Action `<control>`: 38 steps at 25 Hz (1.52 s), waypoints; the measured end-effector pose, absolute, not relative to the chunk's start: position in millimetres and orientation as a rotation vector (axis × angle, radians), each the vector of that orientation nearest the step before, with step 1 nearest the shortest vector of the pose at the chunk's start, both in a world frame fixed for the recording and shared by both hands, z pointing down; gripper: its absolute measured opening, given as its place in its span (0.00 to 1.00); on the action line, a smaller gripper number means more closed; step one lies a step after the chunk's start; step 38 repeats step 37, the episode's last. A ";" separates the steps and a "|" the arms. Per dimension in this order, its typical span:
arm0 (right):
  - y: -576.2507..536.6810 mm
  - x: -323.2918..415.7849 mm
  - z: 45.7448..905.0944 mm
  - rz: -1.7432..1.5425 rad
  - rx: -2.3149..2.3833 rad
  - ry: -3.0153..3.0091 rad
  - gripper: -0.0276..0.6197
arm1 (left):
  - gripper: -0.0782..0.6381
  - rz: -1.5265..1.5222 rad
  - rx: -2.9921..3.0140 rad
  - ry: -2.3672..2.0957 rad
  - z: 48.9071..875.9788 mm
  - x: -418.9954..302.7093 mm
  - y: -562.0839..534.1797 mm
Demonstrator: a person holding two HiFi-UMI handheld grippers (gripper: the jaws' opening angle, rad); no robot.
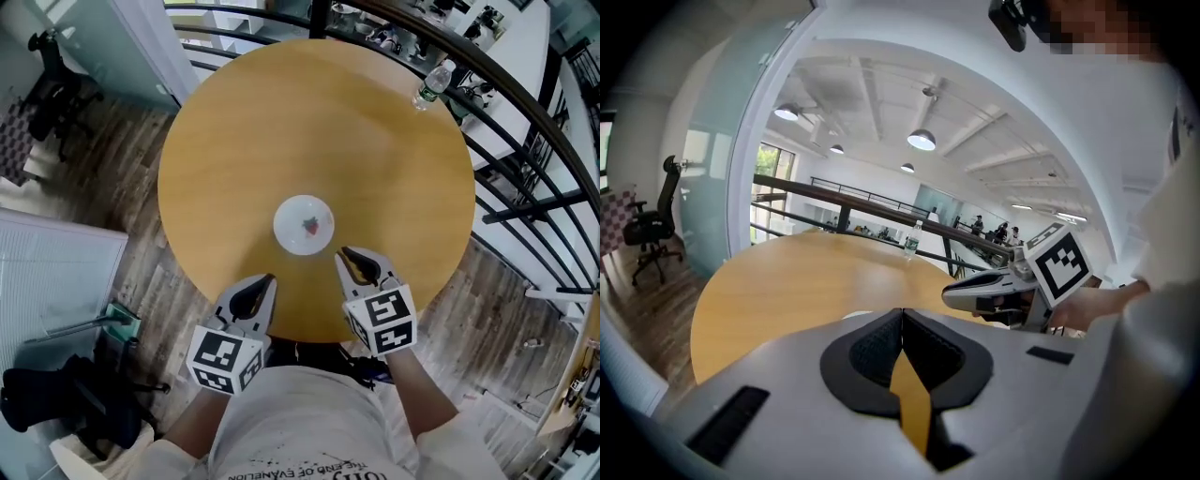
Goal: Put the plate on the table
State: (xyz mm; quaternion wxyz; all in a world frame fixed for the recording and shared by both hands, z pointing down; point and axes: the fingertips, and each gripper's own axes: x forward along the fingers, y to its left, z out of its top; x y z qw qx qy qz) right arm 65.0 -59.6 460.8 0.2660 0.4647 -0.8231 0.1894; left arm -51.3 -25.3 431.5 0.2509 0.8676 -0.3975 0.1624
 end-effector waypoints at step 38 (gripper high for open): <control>-10.5 93.0 398.6 0.566 1.326 -2.329 0.08 | 0.14 0.373 2.436 -1.086 376.1 -25.0 -12.0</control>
